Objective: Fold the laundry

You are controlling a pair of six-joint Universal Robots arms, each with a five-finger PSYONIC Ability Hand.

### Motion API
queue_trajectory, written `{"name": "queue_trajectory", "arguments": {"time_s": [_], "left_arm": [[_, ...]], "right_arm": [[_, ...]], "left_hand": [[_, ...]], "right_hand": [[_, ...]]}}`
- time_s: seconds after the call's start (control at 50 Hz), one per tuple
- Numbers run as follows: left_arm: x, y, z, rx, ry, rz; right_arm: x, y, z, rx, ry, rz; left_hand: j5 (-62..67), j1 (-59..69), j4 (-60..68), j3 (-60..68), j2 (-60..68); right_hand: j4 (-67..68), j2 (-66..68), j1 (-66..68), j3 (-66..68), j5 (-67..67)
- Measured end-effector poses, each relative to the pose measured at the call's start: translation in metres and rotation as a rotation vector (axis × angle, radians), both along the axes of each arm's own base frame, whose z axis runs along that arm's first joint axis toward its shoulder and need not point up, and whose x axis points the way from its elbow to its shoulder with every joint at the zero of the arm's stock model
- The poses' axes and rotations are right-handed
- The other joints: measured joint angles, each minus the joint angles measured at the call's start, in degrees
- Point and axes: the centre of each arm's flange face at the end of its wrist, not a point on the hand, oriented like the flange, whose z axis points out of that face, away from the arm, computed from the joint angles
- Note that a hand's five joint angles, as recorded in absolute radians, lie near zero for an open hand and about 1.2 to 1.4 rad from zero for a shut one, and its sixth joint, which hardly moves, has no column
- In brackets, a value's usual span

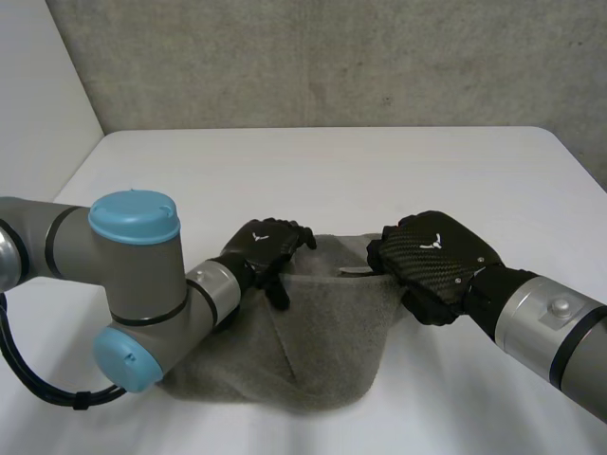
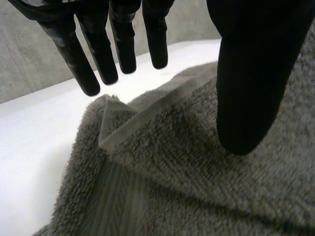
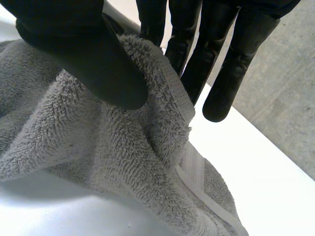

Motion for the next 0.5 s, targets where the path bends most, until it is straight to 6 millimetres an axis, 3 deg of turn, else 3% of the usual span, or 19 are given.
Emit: {"name": "queue_trajectory", "arguments": {"time_s": [0.12, 0.18, 0.24, 0.34, 0.44, 0.5], "left_arm": [[0.001, 0.000, -0.004, -0.053, -0.069, -0.020], [0.003, -0.001, -0.005, -0.092, -0.110, -0.018], [0.003, -0.004, -0.003, -0.125, -0.136, -0.009], [0.002, -0.010, 0.002, -0.176, -0.153, 0.003], [-0.007, -0.025, 0.013, -0.272, -0.144, 0.007], [-0.017, -0.044, 0.032, -0.390, -0.108, 0.021]], "right_arm": [[0.002, -0.006, -0.001, -0.016, -0.001, -0.003], [0.004, -0.011, -0.003, -0.028, 0.009, 0.000], [0.007, -0.018, -0.007, -0.042, 0.036, 0.010], [0.013, -0.030, -0.014, -0.064, 0.085, 0.029], [0.023, -0.058, -0.014, -0.114, 0.130, 0.010], [0.034, -0.091, -0.002, -0.206, 0.140, -0.047]], "left_hand": [[7.4, 7.6, 7.5, 7.5, 7.5], [28.4, 29.2, 28.2, 28.1, 28.2], [37.4, 37.8, 37.3, 37.2, 37.8], [41.8, 40.8, 42.3, 42.3, 42.4], [42.9, 41.5, 43.5, 43.4, 43.5], [43.3, 41.7, 43.9, 44.0, 44.1]], "right_hand": [[0.0, 0.0, 0.0, 0.0, 0.0], [0.0, 0.0, 0.0, 0.0, 0.0], [0.0, 0.0, 0.0, 0.0, 0.0], [0.0, 0.0, 0.0, 0.0, 0.0], [0.0, 0.0, 0.0, 0.0, 0.0], [0.0, 0.2, 0.0, 0.0, 0.0]]}}
